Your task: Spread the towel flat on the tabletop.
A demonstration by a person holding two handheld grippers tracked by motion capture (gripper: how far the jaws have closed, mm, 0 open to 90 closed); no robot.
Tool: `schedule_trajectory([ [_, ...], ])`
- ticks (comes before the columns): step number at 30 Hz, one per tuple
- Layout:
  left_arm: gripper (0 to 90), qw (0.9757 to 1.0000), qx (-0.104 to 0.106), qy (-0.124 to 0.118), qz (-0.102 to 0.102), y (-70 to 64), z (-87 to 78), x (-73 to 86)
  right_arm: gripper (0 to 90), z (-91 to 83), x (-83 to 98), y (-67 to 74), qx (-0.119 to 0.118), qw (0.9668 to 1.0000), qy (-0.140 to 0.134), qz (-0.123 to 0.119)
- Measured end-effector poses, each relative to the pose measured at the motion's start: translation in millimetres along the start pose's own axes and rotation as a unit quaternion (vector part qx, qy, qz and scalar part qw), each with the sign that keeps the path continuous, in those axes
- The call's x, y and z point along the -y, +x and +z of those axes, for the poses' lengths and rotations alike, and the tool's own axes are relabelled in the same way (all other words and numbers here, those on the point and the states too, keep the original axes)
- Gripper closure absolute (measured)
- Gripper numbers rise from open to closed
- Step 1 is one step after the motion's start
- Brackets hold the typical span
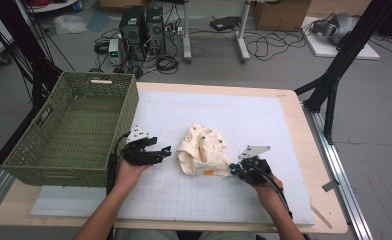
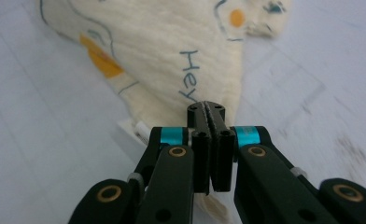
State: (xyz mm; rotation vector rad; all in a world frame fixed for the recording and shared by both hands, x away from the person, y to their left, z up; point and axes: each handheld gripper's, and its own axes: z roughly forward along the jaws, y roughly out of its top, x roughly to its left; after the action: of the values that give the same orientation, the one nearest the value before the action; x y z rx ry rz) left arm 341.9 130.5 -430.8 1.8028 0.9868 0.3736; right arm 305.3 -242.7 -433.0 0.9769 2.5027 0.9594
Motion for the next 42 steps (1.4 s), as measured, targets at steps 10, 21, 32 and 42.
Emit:
schedule_trajectory([
  [10,31.1,1.0,-0.002,-0.002,-0.003,-0.2,0.8,0.1,75.7,-38.9,30.1,-7.8,0.006,0.9981,-0.049,0.038],
  [21,31.2,1.0,0.0,-0.002,-0.002,-0.1,0.8,0.1,72.0,1.3,-16.6,-2.4,0.014,0.9949,-0.098,0.019],
  [32,31.2,1.0,0.0,-0.001,-0.003,-0.2,1.4,0.4,48.8,45.9,-32.1,-2.1,0.01,0.9984,-0.027,0.048],
  [42,31.2,1.0,0.001,0.001,-0.005,-0.1,1.5,0.6,86.4,29.9,-28.4,7.8,-0.006,0.9999,0.006,0.011],
])
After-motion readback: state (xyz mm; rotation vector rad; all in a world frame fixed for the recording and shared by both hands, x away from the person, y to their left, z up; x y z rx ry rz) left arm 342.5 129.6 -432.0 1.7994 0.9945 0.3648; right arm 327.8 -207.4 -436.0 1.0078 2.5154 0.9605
